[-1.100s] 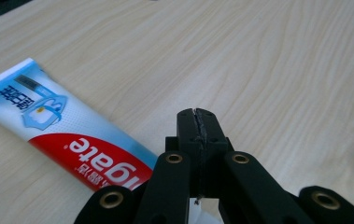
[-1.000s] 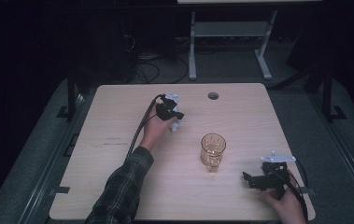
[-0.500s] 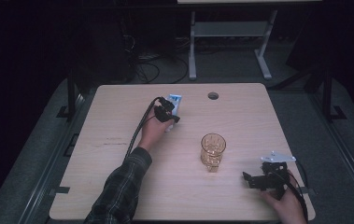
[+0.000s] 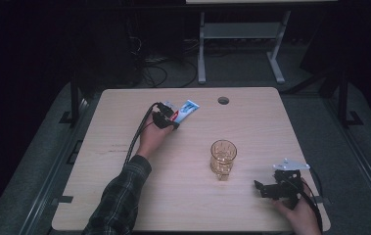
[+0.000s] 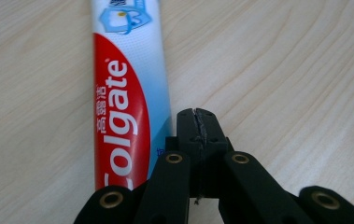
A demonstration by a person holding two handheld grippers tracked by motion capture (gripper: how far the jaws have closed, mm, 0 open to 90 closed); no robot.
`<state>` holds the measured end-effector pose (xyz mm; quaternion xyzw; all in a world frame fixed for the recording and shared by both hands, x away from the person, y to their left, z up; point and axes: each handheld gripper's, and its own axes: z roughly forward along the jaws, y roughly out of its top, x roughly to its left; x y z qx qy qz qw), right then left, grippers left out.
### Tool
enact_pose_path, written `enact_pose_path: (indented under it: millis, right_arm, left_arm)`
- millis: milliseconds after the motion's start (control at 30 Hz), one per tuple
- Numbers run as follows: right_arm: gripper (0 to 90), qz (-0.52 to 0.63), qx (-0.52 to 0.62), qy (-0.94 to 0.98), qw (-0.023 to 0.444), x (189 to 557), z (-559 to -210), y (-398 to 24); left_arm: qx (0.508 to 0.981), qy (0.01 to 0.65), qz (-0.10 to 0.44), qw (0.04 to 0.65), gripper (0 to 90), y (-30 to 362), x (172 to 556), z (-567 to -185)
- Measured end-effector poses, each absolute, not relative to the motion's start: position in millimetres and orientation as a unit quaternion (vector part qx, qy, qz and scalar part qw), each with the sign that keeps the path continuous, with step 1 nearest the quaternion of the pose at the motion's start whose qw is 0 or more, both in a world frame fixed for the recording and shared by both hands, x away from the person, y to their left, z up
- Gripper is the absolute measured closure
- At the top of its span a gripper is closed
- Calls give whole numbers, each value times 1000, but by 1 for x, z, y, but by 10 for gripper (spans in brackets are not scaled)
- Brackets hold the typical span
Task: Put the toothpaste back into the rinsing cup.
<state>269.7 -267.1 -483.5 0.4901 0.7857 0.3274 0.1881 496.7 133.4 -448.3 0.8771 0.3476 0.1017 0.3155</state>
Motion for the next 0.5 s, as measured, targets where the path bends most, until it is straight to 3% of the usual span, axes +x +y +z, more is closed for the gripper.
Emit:
enact_pose_path:
  millis: [500]
  right_arm:
    - [0, 327, 490, 786, 188, 270, -484, -267]
  left_arm:
    - [875, 347, 106, 321, 900, 139, 496, -440]
